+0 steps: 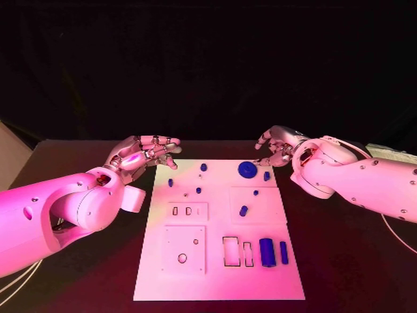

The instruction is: Assemble the parts on the task board

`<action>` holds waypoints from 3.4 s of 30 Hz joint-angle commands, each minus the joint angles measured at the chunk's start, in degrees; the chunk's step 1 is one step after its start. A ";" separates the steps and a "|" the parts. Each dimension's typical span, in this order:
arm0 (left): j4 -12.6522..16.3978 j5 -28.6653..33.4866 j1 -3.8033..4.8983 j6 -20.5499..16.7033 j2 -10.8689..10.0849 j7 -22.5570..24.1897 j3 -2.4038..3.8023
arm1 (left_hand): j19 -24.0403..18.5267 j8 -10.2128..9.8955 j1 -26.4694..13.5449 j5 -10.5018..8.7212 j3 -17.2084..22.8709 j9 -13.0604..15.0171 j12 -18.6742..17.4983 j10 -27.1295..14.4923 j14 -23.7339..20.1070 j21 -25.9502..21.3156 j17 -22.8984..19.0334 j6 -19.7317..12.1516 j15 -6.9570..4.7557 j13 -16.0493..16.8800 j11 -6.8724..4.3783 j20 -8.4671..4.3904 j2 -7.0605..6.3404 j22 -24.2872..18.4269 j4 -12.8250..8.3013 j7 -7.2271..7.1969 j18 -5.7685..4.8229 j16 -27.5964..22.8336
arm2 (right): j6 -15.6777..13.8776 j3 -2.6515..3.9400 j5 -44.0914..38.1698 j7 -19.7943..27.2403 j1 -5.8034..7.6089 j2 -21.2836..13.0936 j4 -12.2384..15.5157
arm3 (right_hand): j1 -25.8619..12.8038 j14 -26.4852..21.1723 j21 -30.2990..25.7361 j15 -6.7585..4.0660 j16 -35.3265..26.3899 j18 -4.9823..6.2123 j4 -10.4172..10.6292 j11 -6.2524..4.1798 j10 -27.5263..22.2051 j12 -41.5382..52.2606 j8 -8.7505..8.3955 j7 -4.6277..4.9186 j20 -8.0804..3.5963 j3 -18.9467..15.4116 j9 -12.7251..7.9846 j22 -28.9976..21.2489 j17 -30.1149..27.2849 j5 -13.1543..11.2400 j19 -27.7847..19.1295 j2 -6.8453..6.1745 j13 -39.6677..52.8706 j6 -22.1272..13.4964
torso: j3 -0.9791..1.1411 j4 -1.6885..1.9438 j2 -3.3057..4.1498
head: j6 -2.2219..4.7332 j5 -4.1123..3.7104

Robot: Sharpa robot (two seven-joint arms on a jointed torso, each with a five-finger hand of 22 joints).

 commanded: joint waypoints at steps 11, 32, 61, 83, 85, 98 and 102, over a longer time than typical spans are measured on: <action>-0.22 0.14 0.02 1.53 0.37 0.14 0.03 | -0.26 -0.30 -0.19 0.17 0.24 0.08 -0.22 -0.31 -0.50 0.20 0.05 -0.41 0.08 0.06 -0.14 0.04 0.18 0.05 0.00 0.15 0.12 0.19 | 6.04 -0.07 -1.75 -1.74 -1.97 3.06 -1.99 | -0.71 5.97 2.86 0.81 0.31 -1.47 0.08 0.51 4.73 1.71 0.92 0.28 0.84 -1.81 -0.33 8.68 15.03 -0.66 3.06 0.86 13.40 -1.33 | 0.26 0.32 0.59 | -0.46 0.18; -0.33 0.11 0.02 1.48 0.17 0.09 0.03 | -0.38 -0.29 -0.15 0.17 0.31 0.10 -0.19 -0.29 -0.58 0.30 0.06 -0.38 0.07 0.07 -0.15 0.05 0.24 0.13 -0.04 0.14 0.13 0.21 | 4.68 -0.11 -3.21 -1.71 -2.38 3.25 -1.66 | 1.85 5.97 3.81 -0.13 0.31 -1.66 -0.32 -0.70 5.96 2.38 3.37 -1.07 0.16 3.46 0.03 9.93 15.03 -1.89 3.32 3.14 14.81 3.70 | 0.24 0.26 0.64 | -0.74 0.24; -0.50 0.11 0.02 1.58 0.32 -0.08 0.03 | -0.38 -0.29 -0.15 0.17 0.31 0.10 -0.19 -0.29 -0.58 0.30 0.06 -0.38 0.07 0.07 -0.15 0.05 0.24 0.13 -0.04 0.14 0.13 0.21 | -3.05 -0.16 -13.29 -0.87 -2.33 4.99 6.15 | 0.41 5.97 5.36 -0.75 0.31 -2.15 -1.91 -1.36 6.17 2.50 2.76 -1.74 -0.39 15.53 -0.49 11.93 15.03 1.83 4.25 -0.40 15.05 6.73 | 0.21 0.26 0.67 | -0.55 0.84; -0.34 0.10 0.04 1.67 0.78 -0.20 0.03 | -0.64 -0.28 -0.13 0.17 0.40 0.14 -0.17 -0.27 -0.69 0.58 0.08 -0.35 0.07 0.08 -0.16 0.07 0.28 0.33 -0.13 0.12 0.14 0.30 | -3.09 -0.64 -16.52 -2.31 -2.54 15.21 0.88 | 0.12 5.97 5.56 -0.84 0.31 -2.21 -2.33 -1.43 6.17 2.50 2.63 -1.80 -0.47 16.36 -0.52 12.18 15.03 1.21 4.39 -0.59 15.05 6.76 | 0.12 0.34 0.73 | -0.81 1.17; -0.38 0.10 0.04 1.64 0.79 -0.21 0.03 | -0.64 -0.28 -0.13 0.17 0.40 0.14 -0.17 -0.27 -0.69 0.58 0.08 -0.35 0.07 0.08 -0.16 0.07 0.28 0.33 -0.13 0.12 0.14 0.30 | -2.82 -0.67 -16.55 -2.35 -2.55 15.59 0.45 | 0.12 5.97 5.56 -0.84 0.31 -2.21 -2.33 -1.43 6.17 2.50 2.63 -1.80 -0.47 16.36 -0.52 12.18 15.03 1.21 4.39 -0.59 15.05 6.76 | 0.15 0.30 0.74 | -0.80 1.14; -0.45 0.08 0.05 1.68 0.91 -0.31 0.03 | -0.64 -0.28 -0.13 0.17 0.40 0.14 -0.17 -0.27 -0.69 0.58 0.08 -0.35 0.07 0.08 -0.16 0.07 0.28 0.33 -0.13 0.12 0.14 0.30 | -1.86 -1.24 -16.48 -2.32 -3.16 17.42 -1.50 | -0.17 5.97 5.59 -0.83 0.31 -2.23 -2.45 -1.40 6.02 2.40 2.50 -1.75 -0.48 16.57 -0.56 12.22 15.03 0.83 4.41 -0.78 14.87 6.65 | 0.22 0.41 0.81 | -1.20 1.44; -0.48 0.07 0.06 1.69 0.94 -0.33 0.03 | -0.64 -0.28 -0.13 0.17 0.40 0.14 -0.17 -0.27 -0.69 0.58 0.08 -0.35 0.07 0.08 -0.16 0.07 0.28 0.33 -0.13 0.12 0.14 0.30 | -1.46 -1.39 -16.44 -2.39 -3.32 17.79 -2.15 | -0.41 5.97 5.69 -0.80 0.31 -2.26 -2.50 -1.36 6.04 2.41 2.39 -1.70 -0.47 16.68 -0.59 12.34 15.03 0.51 4.48 -0.90 14.90 6.54 | 0.26 0.31 0.75 | -1.30 1.60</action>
